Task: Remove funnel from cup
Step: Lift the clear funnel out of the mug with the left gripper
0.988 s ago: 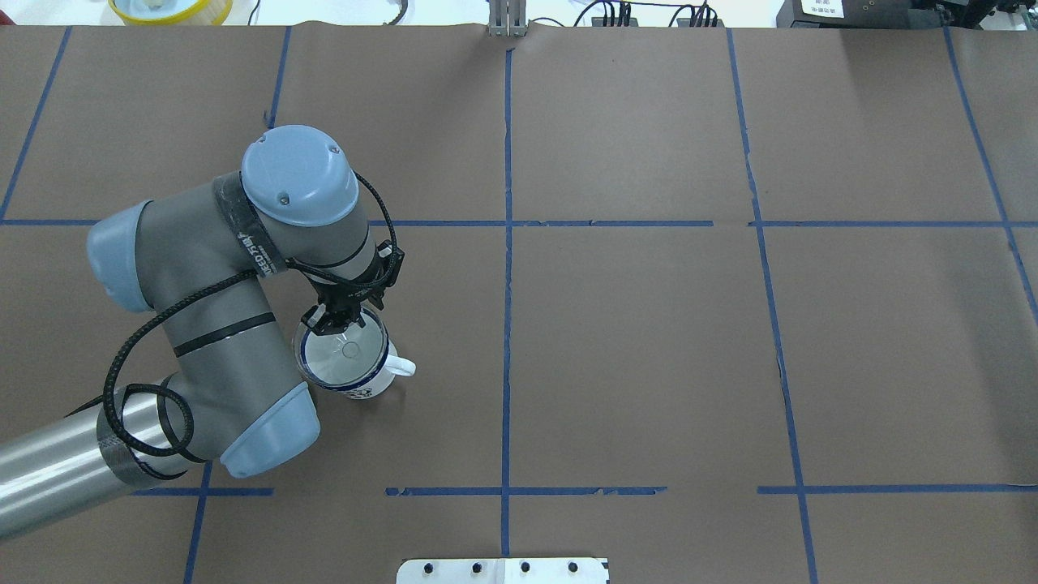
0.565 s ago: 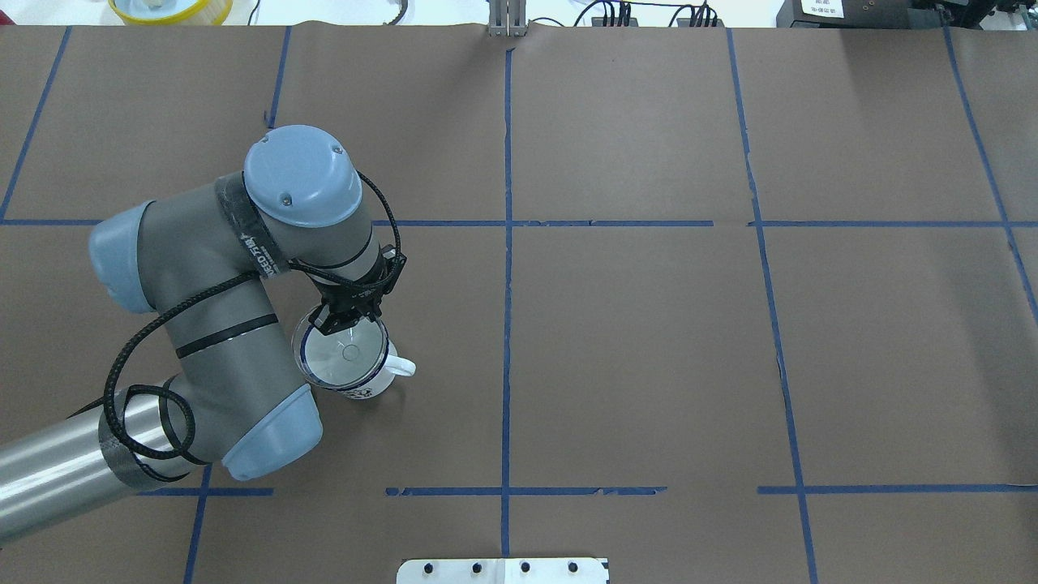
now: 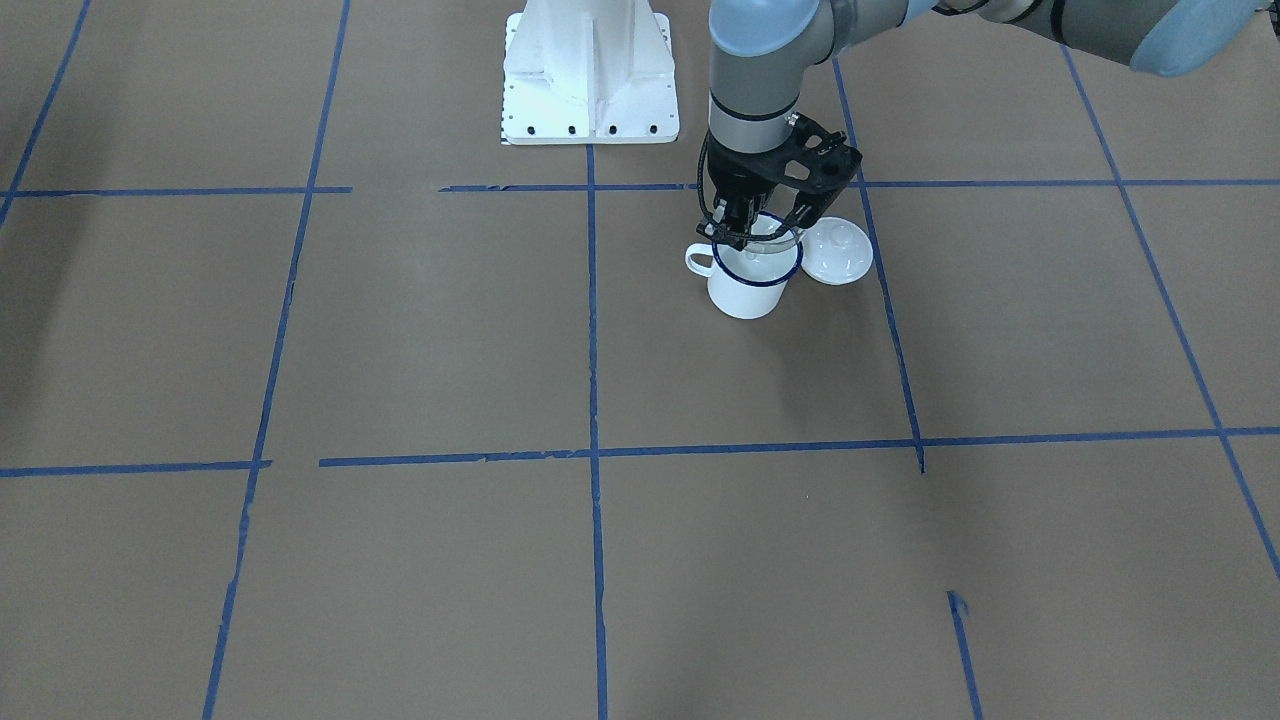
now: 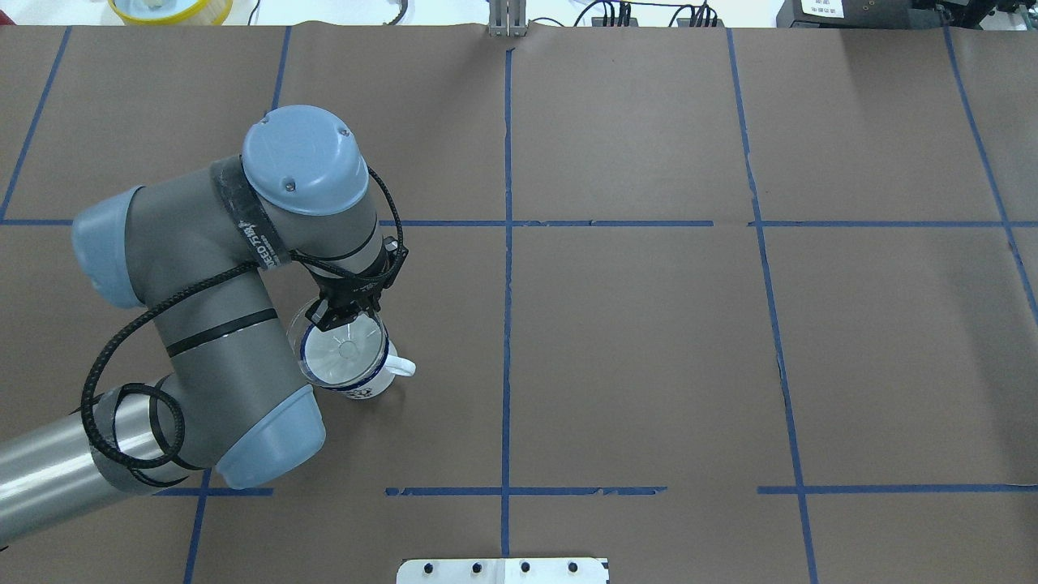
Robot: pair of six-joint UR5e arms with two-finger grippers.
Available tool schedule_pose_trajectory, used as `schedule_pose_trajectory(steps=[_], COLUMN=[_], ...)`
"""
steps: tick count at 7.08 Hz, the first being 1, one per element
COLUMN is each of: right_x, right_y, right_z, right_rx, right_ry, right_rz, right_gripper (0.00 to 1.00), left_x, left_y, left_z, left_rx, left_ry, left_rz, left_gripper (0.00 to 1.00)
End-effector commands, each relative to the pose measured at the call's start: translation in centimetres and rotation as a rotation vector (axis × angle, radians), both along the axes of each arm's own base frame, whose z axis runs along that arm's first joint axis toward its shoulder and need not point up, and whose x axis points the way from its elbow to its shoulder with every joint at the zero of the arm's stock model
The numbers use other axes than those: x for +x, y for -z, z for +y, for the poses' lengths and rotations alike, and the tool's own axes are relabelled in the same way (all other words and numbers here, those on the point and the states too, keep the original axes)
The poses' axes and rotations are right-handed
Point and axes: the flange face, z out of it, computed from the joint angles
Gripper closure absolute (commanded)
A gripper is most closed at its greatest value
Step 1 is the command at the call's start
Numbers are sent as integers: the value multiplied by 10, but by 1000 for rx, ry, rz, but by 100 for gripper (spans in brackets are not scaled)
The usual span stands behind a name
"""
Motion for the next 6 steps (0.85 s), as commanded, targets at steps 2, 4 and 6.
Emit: schedule_pose_trajectory(steps=[2, 4, 6], right_x=[0, 0, 0], right_y=[0, 0, 0], right_z=[0, 0, 0], right_rx=[1, -1, -1], right_ry=[0, 0, 0], right_rz=[0, 0, 0], right_gripper=[0, 0, 0], left_x=[-57, -63, -59], left_y=[47, 54, 21], left_z=[-29, -49, -85], left_rx=[42, 145, 245], left_ry=[105, 195, 274], left_rz=[20, 40, 193], left_gripper=[100, 100, 100])
